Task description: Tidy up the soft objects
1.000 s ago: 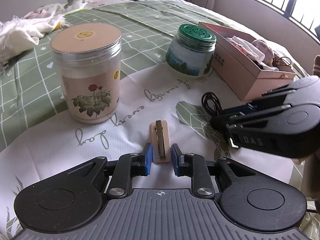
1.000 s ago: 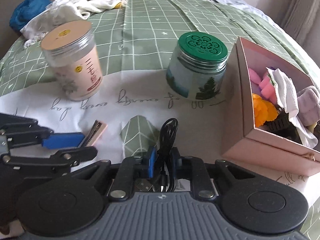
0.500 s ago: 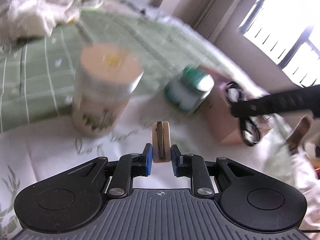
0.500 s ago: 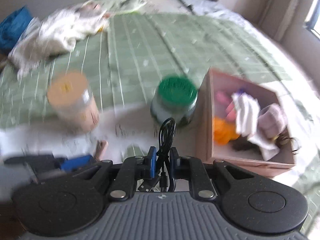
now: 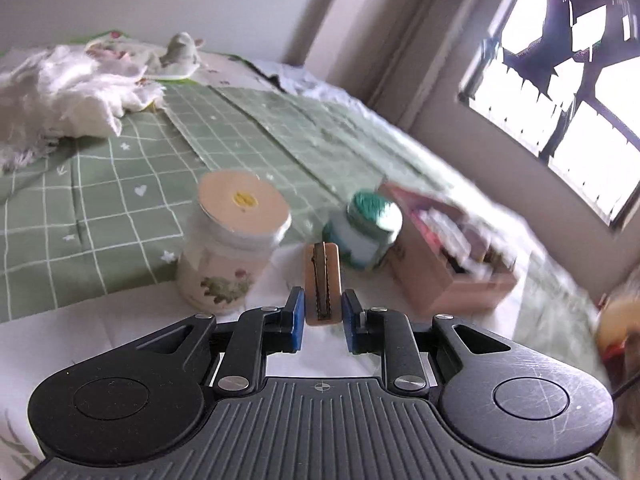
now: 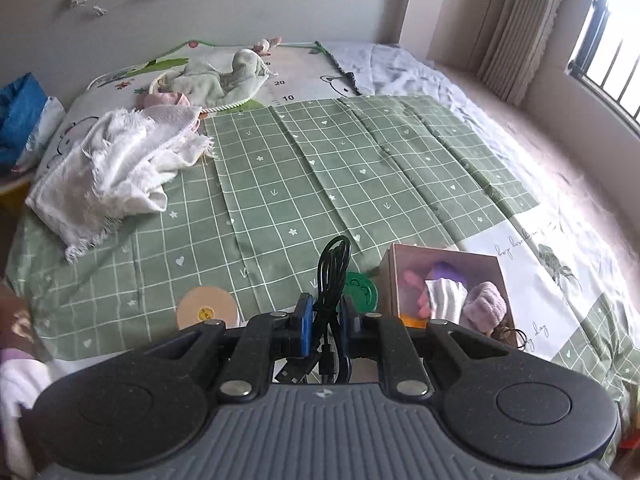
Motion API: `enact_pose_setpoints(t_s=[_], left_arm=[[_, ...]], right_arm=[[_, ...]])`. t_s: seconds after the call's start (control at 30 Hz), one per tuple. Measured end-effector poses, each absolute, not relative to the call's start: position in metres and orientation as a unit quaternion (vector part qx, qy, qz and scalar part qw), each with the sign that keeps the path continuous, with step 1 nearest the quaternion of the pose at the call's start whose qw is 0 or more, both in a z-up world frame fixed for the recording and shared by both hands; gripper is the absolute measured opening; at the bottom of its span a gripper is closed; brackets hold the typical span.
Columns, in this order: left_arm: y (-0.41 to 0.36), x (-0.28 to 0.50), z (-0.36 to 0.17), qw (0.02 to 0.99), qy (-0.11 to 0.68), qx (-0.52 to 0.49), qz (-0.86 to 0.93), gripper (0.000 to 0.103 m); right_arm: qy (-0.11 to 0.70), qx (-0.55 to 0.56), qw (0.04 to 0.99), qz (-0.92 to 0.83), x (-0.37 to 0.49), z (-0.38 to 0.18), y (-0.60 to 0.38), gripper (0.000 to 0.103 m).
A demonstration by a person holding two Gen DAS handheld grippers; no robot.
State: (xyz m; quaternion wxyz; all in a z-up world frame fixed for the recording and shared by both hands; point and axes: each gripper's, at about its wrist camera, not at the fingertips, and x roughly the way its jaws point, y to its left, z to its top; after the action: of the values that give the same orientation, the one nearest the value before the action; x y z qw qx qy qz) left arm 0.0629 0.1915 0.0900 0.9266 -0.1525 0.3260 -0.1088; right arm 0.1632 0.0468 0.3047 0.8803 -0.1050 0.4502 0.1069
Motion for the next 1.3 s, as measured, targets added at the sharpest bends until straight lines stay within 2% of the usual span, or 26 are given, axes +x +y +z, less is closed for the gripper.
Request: enact_pose_setpoints(t_s=[0.17,0.3,0.47,0.57,0.63,0.67,0.7,0.77,0.93,1.13,1.3], left_arm=[[0.184,0.051,0.094,0.930,0.323,-0.120,-0.127,0.023],[0.174,0.067,0.132,0.929,0.307,-0.148,-0.148,0.023],[0.110,0.129,0.207,0.939,0.260,-0.111,-0.195,0.023],[0.057,0.180,0.217,0.938,0.258,-0.095,-0.212,0.023],[0.025,0.215,0.203,0.927,0.295,-0.089,-0.213,0.025],[0.011,0.230,0.190,0.923,0.318,-0.085,-0.198,0.025],[0.003,0.236,0.179,0.925,0.322,-0.085,-0.182,0.025],[-0.010,0.242,0.152,0.930,0.323,-0.084,-0.156,0.025],[-0.035,0.233,0.106,0.925,0.346,-0.065,-0.144,0.025],[-0.064,0.165,0.070,0.932,0.326,-0.025,-0.155,0.028],[-0.072,0.087,0.034,0.938,0.329,-0.033,-0.099,0.028]], right_arm=[[0.453,-0.099,0.876,0.135,0.173,0.338,0.020,0.014],[0.463,-0.084,0.865,0.175,0.180,0.346,-0.017,0.014],[0.454,-0.059,0.867,0.195,0.205,0.353,-0.077,0.014],[0.433,-0.027,0.880,0.195,0.232,0.346,-0.120,0.014],[0.435,-0.001,0.875,0.211,0.257,0.326,-0.148,0.015],[0.438,0.004,0.874,0.210,0.267,0.315,-0.159,0.023],[0.438,0.008,0.877,0.200,0.277,0.303,-0.170,0.040],[0.428,0.017,0.884,0.185,0.290,0.276,-0.193,0.057],[0.401,0.011,0.898,0.180,0.285,0.219,-0.229,0.058],[0.373,-0.026,0.910,0.177,0.204,0.128,-0.265,0.066],[0.425,-0.054,0.878,0.215,0.131,0.056,-0.272,0.066]])
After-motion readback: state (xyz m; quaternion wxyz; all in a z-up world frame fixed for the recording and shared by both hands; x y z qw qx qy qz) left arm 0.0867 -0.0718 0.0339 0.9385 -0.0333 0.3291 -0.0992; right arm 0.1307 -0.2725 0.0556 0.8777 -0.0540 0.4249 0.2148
